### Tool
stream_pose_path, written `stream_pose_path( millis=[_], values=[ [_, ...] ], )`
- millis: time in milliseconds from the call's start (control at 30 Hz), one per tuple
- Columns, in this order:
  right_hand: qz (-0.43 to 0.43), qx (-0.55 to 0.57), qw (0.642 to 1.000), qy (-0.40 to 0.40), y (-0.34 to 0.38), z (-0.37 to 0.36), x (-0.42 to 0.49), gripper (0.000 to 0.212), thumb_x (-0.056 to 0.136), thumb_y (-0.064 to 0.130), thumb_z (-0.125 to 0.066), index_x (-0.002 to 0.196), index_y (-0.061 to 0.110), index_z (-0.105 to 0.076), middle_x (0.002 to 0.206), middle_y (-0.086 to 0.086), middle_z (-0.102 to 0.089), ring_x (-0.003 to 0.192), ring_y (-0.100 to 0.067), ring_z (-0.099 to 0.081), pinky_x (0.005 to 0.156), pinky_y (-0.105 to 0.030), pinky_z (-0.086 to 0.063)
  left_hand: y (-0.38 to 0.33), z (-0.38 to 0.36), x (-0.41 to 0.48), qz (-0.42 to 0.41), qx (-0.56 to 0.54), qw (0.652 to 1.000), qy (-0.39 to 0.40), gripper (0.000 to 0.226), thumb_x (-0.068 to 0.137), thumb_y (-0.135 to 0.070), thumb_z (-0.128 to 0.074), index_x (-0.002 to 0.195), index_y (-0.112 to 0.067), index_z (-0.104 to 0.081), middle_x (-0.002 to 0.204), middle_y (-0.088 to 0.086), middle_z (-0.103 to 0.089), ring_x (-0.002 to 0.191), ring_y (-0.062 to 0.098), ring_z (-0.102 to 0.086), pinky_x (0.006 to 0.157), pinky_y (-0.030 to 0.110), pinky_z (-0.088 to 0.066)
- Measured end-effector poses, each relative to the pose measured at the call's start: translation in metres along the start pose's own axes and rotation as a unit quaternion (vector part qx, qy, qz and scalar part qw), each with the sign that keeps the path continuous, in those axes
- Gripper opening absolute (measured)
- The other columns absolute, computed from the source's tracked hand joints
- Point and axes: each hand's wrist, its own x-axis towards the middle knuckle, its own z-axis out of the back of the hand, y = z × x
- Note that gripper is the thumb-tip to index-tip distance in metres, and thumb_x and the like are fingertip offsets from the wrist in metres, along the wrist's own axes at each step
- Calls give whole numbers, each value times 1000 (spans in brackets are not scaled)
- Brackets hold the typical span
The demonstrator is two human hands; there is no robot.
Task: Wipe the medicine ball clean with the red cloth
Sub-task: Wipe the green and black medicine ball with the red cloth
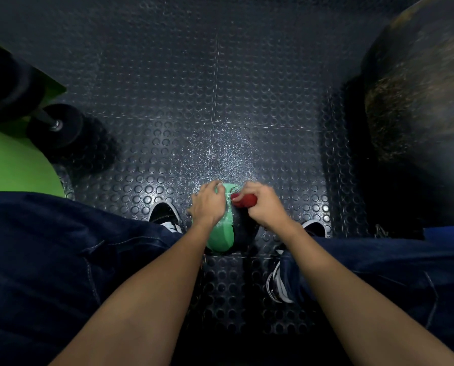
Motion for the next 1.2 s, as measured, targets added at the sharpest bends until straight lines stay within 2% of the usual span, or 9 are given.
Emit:
stream_pose_path(
  millis=[67,167,267,433,633,733,833,1033,1200],
  values=[
    [-55,57,996,-37,-1,7,10,41,65,-17,-52,80,13,-75,80,6,-68,83,-11,-63,79,-28,-50,2,2,3,-3,-1,1000,6,67,87,-62,-14,136,-34,-50,145,-5,-51,129,25,-49,107,63,-37],
    [-90,21,992,-81,1,3,22,54,66,-18,-48,101,17,-72,102,0,-67,96,-19,-60,89,-37,-51,4,4,5,-8,-1,1000,8,63,90,-60,-17,139,-34,-47,148,-5,-48,134,27,-46,109,65,-35],
    [-63,-15,997,-30,0,-8,16,61,69,-23,-47,111,14,-70,118,-3,-63,108,-18,-56,99,-21,-39,9,4,7,-8,-5,1000,3,57,94,-58,-21,139,-35,-48,148,-4,-49,133,27,-47,108,65,-35],
    [-67,93,993,29,0,10,16,55,68,-22,-46,83,21,-76,96,3,-73,95,-14,-66,90,-32,-53,14,5,13,-13,-13,1000,6,61,91,-60,-19,138,-35,-49,148,-2,-51,135,28,-46,111,63,-34],
    [-96,11,995,-29,5,-3,21,60,73,-22,-44,115,14,-68,112,4,-61,106,-13,-54,92,-17,-37,10,7,10,-18,-4,1000,6,52,99,-53,-24,139,-31,-49,148,-1,-49,136,30,-44,112,64,-32],
    [-65,45,996,-34,-1,-11,9,55,70,-23,-48,108,10,-71,115,-1,-64,111,-13,-55,101,-17,-34,9,8,9,-20,-4,1000,7,51,99,-52,-25,139,-30,-49,146,-1,-50,134,30,-45,111,63,-34],
    [-82,139,987,-12,1,6,2,44,74,-22,-49,94,7,-75,95,5,-69,91,-3,-61,87,-13,-45,15,11,11,-33,-25,999,16,55,95,-55,-24,137,-31,-51,143,-1,-54,130,28,-49,110,59,-37],
    [-123,51,989,-64,8,-7,16,54,75,-20,-47,110,14,-70,114,-3,-65,104,-14,-55,93,-21,-41,11,9,8,-40,-24,999,2,45,102,-49,-31,134,-27,-54,138,0,-57,124,25,-53,111,57,-37],
    [-57,91,994,-21,3,-7,1,49,68,-23,-48,93,10,-75,104,-5,-69,98,-10,-62,93,-19,-43,13,9,6,-35,-20,999,2,42,105,-44,-31,137,-27,-52,141,1,-55,126,27,-52,111,58,-36]
  ],
)
